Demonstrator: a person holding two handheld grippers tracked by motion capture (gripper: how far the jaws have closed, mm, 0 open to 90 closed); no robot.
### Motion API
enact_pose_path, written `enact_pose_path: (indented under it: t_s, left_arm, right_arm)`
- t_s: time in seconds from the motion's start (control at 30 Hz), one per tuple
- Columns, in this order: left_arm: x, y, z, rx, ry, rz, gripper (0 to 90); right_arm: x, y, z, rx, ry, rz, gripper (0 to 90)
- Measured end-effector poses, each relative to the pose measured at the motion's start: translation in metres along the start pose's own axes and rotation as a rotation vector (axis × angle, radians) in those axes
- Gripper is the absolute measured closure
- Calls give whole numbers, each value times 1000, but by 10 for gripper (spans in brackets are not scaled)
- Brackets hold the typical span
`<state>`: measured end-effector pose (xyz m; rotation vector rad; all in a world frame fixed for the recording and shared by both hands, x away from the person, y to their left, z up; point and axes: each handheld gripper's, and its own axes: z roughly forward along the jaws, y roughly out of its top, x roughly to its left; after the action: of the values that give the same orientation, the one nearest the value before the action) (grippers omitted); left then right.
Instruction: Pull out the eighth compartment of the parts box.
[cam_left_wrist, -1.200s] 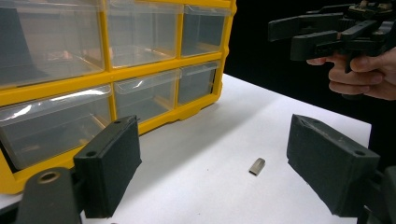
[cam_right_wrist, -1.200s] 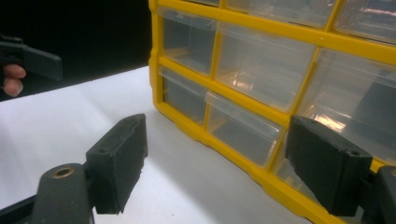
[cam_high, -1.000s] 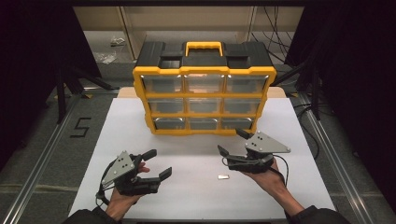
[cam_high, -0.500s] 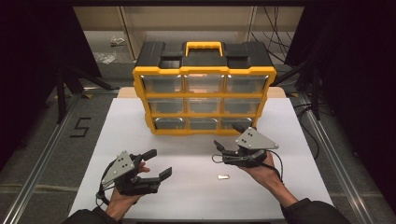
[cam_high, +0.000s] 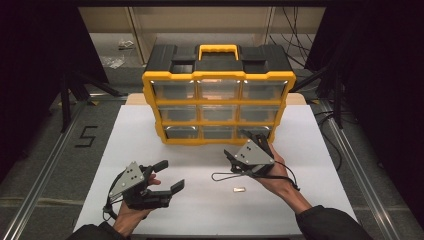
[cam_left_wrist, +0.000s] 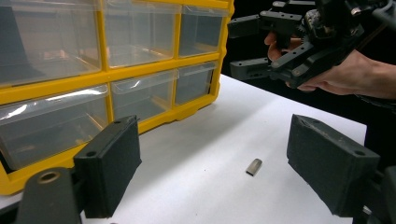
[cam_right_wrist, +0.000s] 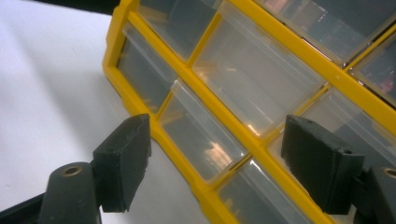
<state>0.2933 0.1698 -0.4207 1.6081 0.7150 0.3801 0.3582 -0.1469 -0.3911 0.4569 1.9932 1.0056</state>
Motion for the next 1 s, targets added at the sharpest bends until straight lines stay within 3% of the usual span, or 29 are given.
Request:
enact_pose_path:
  t_s: [0.1,0.23,0.4,0.5,0.53,0.57,0.63,0.83,1.0]
  left_arm:
    - [0,0,0,1,-1,1,170]
    - [0,0,0,1,-1,2,170]
    - [0,0,0,1,-2,2,169]
    - [0,0,0,-1,-2,0,169]
    - [0,0,0,-1,-3,0,169]
    - [0,0,0,3,-6,0,168]
    - [0,0,0,2,-7,0,168]
    - [0,0,0,-1,-9,0,168]
    - [0,0,0,-1,-11,-1,168]
  right_arm:
    - [0,1,2,1,-6,-9,253]
    - [2,2,9,10,-38,-80,254]
    - [5,2,17,19,-56,-134,258]
    - [10,2,24,33,-75,-205,262]
    - [10,2,24,33,-75,-205,262]
    - [13,1,27,41,-83,-253,265]
    - [16,0,31,50,-89,-289,266]
    - [21,-2,42,68,-111,-355,277]
    - [23,-3,50,79,-121,-381,281]
